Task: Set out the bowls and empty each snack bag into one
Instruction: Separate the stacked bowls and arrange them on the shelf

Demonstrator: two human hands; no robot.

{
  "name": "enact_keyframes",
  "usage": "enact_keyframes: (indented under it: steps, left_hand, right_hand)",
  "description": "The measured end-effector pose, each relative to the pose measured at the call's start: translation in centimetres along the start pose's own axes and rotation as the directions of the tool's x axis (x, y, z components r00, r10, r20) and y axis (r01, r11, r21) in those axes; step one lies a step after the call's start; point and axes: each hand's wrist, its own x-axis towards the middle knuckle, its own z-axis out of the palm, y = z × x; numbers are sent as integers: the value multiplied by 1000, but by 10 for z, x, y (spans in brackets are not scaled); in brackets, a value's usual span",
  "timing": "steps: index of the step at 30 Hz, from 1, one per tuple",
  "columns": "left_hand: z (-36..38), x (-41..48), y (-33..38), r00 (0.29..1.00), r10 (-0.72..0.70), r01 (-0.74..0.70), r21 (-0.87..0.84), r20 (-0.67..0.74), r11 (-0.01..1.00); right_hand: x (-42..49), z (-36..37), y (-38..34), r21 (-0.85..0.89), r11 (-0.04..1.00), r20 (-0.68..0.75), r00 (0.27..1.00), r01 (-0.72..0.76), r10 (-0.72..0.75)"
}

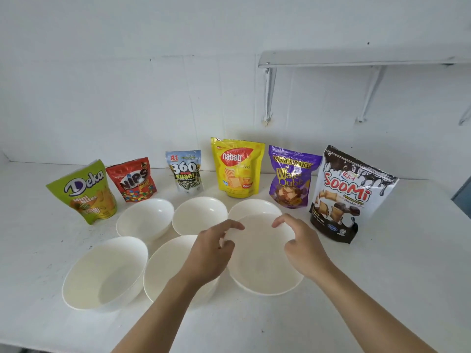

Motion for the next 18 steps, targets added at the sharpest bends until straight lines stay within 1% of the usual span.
enact_keyframes:
  steps: [4,6,12,18]
  left_hand:
    - [11,-4,-7,999,-27,32,246,-22,969]
    - [15,-5,-13,999,-33,34,317,-9,948]
    - [16,0,-21,995,-51,4,465,87,885]
    - [15,12,-18,988,-73,-3,492,134,871]
  right_hand:
    - [-8,12,11,-49,998,52,998,-43,46]
    - [-12,17,16,-61,996,77,995,-57,62]
    - [-12,26,23,-102,989,138,983,-110,124]
    - [-4,30,27,-133,984,121,984,-115,131]
